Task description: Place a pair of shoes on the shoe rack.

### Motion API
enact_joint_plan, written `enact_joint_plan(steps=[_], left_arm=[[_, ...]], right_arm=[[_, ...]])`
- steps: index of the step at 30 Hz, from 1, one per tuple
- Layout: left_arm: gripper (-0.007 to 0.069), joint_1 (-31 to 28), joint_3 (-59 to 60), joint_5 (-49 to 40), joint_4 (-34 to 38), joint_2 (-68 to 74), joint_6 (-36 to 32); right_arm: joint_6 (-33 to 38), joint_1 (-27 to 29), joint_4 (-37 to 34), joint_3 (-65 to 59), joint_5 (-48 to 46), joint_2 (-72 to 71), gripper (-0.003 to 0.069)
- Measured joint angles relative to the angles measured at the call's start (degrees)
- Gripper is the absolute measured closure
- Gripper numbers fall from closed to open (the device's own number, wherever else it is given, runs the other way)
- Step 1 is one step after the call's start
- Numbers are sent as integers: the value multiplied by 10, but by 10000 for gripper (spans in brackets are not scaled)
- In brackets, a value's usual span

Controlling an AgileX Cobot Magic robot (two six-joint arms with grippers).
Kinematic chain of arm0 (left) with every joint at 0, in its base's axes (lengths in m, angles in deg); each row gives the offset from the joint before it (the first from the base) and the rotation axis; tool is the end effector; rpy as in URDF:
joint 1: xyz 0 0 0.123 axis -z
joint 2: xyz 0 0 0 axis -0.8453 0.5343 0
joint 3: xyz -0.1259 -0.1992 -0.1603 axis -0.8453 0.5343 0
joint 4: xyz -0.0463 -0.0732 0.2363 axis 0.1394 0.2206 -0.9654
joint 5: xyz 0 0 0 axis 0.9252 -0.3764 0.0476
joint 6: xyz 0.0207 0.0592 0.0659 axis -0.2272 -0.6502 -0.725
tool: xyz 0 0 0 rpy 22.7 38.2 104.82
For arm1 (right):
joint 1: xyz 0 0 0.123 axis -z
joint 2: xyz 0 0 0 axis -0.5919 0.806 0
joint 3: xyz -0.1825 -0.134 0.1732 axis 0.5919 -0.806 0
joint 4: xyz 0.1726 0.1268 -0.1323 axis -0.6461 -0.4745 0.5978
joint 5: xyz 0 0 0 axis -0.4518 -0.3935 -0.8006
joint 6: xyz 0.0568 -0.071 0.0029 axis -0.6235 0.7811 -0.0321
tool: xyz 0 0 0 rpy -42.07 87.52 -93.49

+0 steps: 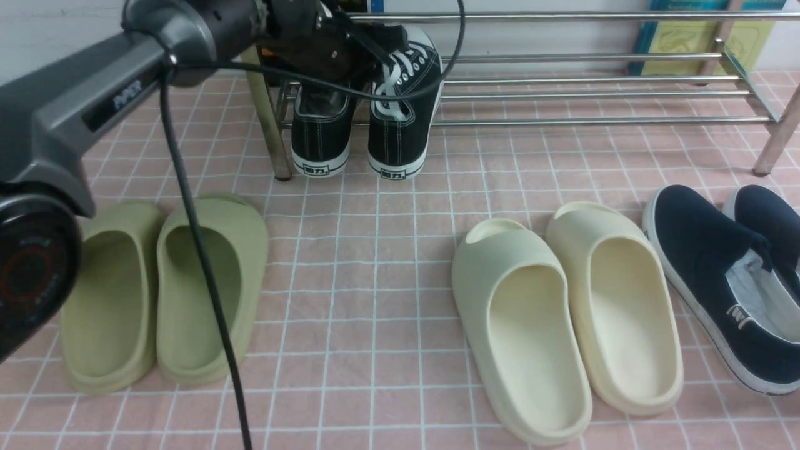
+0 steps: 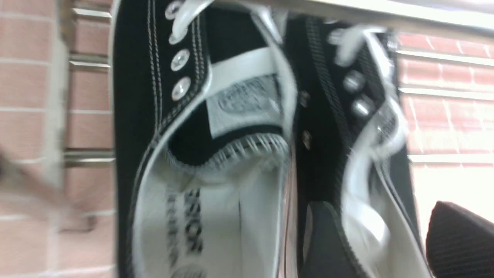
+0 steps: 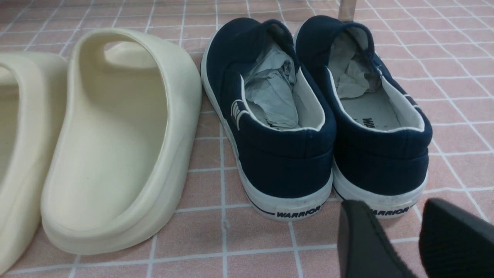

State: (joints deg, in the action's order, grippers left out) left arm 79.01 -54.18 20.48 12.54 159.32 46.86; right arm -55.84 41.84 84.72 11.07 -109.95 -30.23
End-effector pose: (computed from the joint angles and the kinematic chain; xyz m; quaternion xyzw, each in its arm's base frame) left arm 0.4524 -0.1785 0.3222 0.0278 0.8978 -0.1583 0.4100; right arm 0.0527 -0.0036 0.1753 0.0565 0.7971 -0.0062 0.6012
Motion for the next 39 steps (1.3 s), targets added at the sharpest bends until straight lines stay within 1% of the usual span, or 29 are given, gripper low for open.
enact_joint_plan(steps=[1,2,3,4,8,9,10,11,12,13,14,16,18,20,24,28,32,37,39], left_arm=[[244,0,0,-8,-1,-7,-5],[267,0,0,-41,-20,-33,-24],[275,0,0,-45,-20,-37,-26],[301,0,0,-67,-29,-56,-36],[464,0,0,-158,-96,-157,-55],[473,0,0,-162,-99,-161,-55],[541,0,1,-189,-125,-199,-55],[574,0,5,-203,-136,-223,-55],[598,0,14,-214,-144,-247,-55],[598,0,17,-215,-144,-252,-55],[617,0,42,-224,-150,-288,-55],[622,0,110,-228,-153,-354,-55],[622,0,139,-226,-152,-382,-55],[622,0,255,-203,-150,-459,-55],[622,0,414,-146,-148,-571,-55],[622,0,527,-109,-142,-664,-48],[620,0,583,-116,-133,-727,-35],[620,0,597,-152,-131,-774,-29],[620,0,597,-170,-131,-794,-38]], right_arm=[[0,0,0,0,0,0,419],[0,0,0,0,0,0,419],[0,0,0,0,0,0,419],[0,0,0,0,0,0,419],[0,0,0,0,0,0,419],[0,0,0,0,0,0,419],[0,0,0,0,0,0,419],[0,0,0,0,0,0,419],[0,0,0,0,0,0,419],[0,0,0,0,0,0,419],[0,0,0,0,0,0,419],[1,0,0,0,0,0,419],[1,0,0,0,0,0,419],[1,0,0,0,0,0,419],[1,0,0,0,0,0,419],[1,0,0,0,0,0,419],[2,0,0,0,0,0,419],[2,0,0,0,0,0,419],[2,0,0,0,0,0,419]])
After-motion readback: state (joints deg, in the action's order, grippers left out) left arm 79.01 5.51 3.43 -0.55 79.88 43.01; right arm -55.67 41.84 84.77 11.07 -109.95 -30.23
